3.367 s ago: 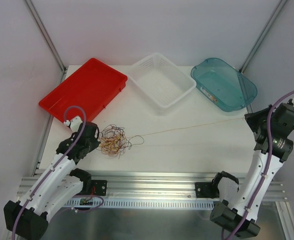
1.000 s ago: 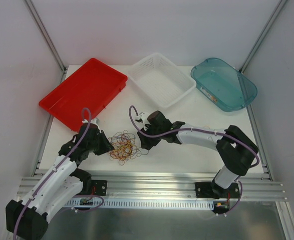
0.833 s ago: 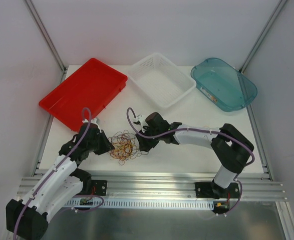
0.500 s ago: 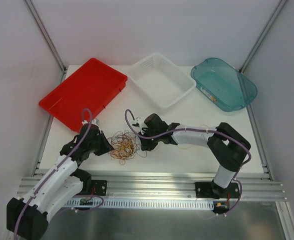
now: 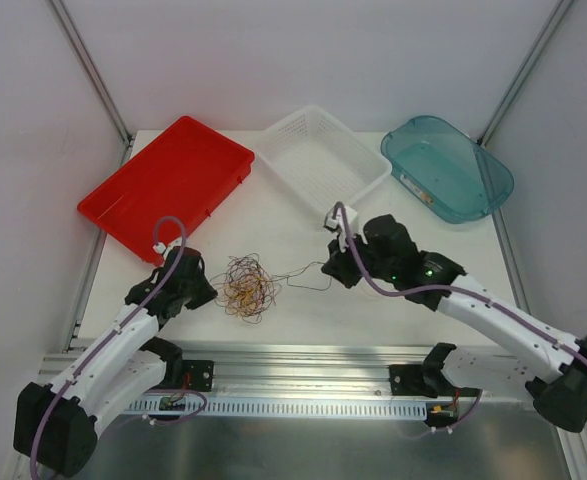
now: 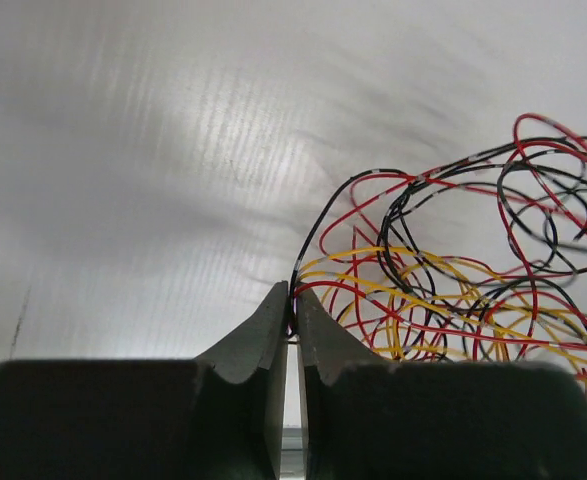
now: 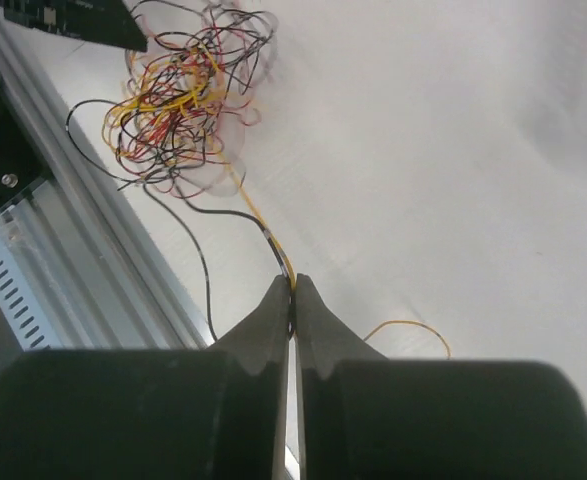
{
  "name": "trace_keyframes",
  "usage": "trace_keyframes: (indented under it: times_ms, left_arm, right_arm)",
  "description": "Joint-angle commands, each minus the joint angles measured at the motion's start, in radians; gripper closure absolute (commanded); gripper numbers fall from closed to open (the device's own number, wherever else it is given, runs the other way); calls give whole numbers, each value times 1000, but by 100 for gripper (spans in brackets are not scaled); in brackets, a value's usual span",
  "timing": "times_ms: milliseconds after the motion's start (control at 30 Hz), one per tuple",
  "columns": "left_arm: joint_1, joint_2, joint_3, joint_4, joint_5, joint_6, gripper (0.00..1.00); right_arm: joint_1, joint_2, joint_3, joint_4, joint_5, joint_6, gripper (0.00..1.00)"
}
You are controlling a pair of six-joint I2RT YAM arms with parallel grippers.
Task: Untangle the cables
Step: Untie the cable.
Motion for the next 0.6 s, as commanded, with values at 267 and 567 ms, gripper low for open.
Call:
trace_keyframes:
  times_ms: [267,567]
  left_arm:
    - [32,79,96,-49,-167,-15,99]
    - [49,179,171,-68,-177,0,100]
  right_arm:
    - [-167,-289,57,-199,115,5,99]
    - [-218,-320,259,-309,115,2,99]
